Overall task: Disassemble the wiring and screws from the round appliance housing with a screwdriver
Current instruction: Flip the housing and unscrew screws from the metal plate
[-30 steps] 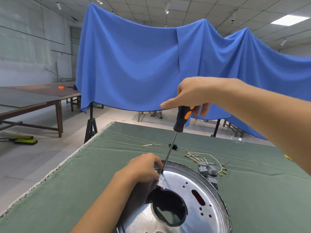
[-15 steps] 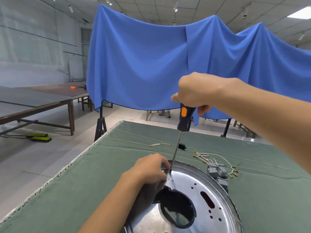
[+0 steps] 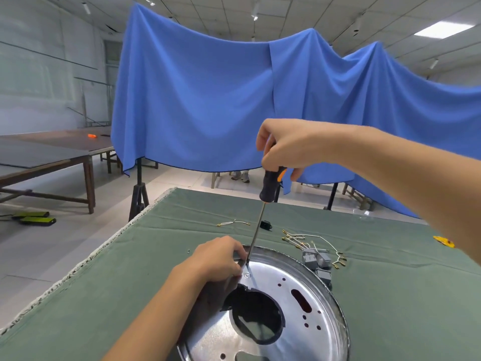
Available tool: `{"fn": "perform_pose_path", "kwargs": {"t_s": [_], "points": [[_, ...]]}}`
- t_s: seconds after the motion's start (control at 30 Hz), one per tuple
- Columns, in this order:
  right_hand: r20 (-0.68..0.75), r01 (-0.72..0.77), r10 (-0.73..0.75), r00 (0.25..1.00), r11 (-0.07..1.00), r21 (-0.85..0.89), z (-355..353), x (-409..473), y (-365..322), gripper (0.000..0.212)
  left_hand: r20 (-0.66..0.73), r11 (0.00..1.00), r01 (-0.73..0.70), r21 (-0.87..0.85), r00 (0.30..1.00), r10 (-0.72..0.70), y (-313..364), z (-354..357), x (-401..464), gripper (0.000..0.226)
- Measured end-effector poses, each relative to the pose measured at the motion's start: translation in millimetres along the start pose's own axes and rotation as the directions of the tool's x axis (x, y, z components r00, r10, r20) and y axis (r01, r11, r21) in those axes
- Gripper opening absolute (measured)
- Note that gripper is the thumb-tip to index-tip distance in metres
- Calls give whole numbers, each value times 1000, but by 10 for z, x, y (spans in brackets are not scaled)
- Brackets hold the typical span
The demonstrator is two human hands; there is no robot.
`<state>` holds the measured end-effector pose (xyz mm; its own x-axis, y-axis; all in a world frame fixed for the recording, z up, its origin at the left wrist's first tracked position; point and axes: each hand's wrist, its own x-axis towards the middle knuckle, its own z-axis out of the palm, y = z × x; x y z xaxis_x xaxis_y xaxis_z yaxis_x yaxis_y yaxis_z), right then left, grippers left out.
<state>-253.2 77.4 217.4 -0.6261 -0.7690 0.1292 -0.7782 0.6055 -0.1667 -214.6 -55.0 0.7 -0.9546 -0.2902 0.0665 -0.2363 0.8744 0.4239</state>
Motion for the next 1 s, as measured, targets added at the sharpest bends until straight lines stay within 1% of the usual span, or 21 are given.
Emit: {"fn": "perform_pose_path", "kwargs": {"t_s": [0.07,0.13,0.17,0.2,0.23,0.3,0.33,0.4,0.43,0.47,0.53,0.57,0.6,0.67,0.73,0.8,0.87,0.9,0.93,0.97,1.0], "points": [[-28,-33,31,999,997,-67,27,-5,7,35,5,1000,2,-3,1000,-2,4,-9,-2,35],[-137,-71,44,990,976,-204,69,18,19,51,4,1000,1,-4,1000,-1,5,-11,-5,35],[-192,-68,22,981,969,-238,96,28,21,53,4,1000,0,-2,1000,0,8,-12,-10,35],[-232,-40,-19,973,969,-245,120,46,30,51,3,1000,-1,2,1000,1,13,-12,-14,35],[-244,-4,-59,968,969,-248,131,63,29,43,0,1000,-1,5,1000,1,15,-11,-16,35],[-202,36,-82,976,975,-221,124,66,-6,22,-7,1000,-2,4,1000,2,15,-6,-12,34],[-170,42,-72,983,984,-172,108,58,-24,18,-9,1000,-3,1,1000,3,13,-3,-11,33],[-92,28,-33,995,998,-50,75,49,-47,21,-7,1000,-3,-3,1000,3,16,0,-12,33],[-75,3,-6,997,999,-39,71,39,-54,22,-6,1000,-4,-3,1000,4,14,1,-11,34],[-81,-23,16,997,996,-83,76,36,-48,23,-7,1000,-5,-3,1000,5,12,2,-9,34],[-162,-76,35,986,965,-251,93,48,-14,30,-9,1000,-7,-5,1000,7,13,2,-13,35],[-181,-83,30,983,952,-293,94,55,3,30,-10,1000,-9,-3,1000,9,17,1,-16,35],[-170,-63,15,985,958,-279,92,67,16,23,-10,1000,-9,0,1000,9,18,0,-19,35],[-89,14,-27,996,991,-135,55,69,41,6,-9,1000,-8,4,1000,8,15,2,-20,35],[-14,89,-90,996,995,-38,7,44,40,12,-14,1000,-3,2,1000,3,13,3,-23,35],[-14,121,-121,993,992,-33,14,22,36,8,-14,1000,-2,6,1000,2,15,-2,-24,34],[-67,103,-111,992,987,-120,52,21,17,30,-16,1000,-3,7,1000,3,16,2,-20,34],[-103,82,-100,990,983,-166,61,29,14,35,-17,1000,-4,11,1000,5,19,3,-19,34],[-128,80,-105,986,979,-189,75,43,10,30,-18,1000,-5,15,1000,5,20,3,-19,34],[-130,93,-117,985,980,-177,87,57,7,19,-19,1000,-4,17,1000,5,19,3,-18,34],[-120,102,-118,986,986,-131,87,61,9,10,-20,1000,-4,18,1000,5,18,5,-17,34]]}}
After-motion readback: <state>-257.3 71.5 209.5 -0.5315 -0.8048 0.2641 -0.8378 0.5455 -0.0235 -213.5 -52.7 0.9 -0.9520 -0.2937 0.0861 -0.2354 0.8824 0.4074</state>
